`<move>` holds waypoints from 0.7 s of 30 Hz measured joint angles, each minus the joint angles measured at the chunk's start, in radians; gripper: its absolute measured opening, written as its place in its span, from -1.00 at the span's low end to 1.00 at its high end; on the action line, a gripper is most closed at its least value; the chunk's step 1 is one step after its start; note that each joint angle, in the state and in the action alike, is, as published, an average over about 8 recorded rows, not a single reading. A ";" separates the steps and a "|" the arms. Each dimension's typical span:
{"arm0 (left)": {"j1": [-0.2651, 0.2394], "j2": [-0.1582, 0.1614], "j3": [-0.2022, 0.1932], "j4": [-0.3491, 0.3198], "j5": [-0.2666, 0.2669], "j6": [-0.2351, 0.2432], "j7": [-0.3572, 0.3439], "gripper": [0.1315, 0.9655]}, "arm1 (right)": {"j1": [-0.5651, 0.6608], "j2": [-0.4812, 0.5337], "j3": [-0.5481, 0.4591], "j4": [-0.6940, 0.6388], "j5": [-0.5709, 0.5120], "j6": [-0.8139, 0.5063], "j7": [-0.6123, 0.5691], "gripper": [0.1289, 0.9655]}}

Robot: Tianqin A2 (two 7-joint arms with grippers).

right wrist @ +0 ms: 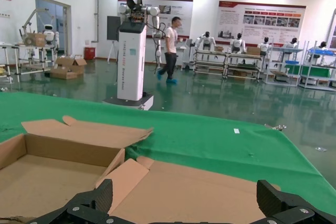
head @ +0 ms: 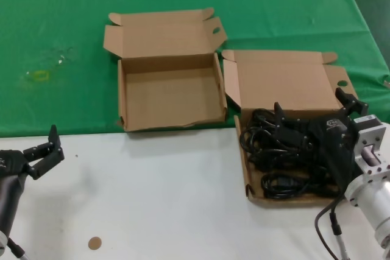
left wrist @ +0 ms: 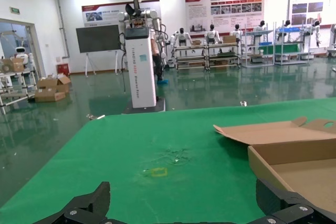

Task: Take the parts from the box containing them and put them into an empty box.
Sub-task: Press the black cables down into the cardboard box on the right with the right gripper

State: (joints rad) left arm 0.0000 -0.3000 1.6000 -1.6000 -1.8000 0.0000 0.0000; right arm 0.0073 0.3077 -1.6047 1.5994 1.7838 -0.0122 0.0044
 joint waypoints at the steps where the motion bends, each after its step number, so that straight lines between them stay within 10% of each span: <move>1: 0.000 0.000 0.000 0.000 0.000 0.000 0.000 1.00 | 0.000 0.000 0.000 0.000 0.000 0.000 0.000 1.00; 21: 0.000 0.000 0.000 0.000 0.000 0.000 0.000 1.00 | 0.000 0.000 0.000 0.000 0.000 0.000 0.000 1.00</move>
State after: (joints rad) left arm 0.0000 -0.3000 1.6000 -1.6000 -1.8000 0.0000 0.0000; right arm 0.0073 0.3077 -1.6047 1.5994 1.7838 -0.0122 0.0044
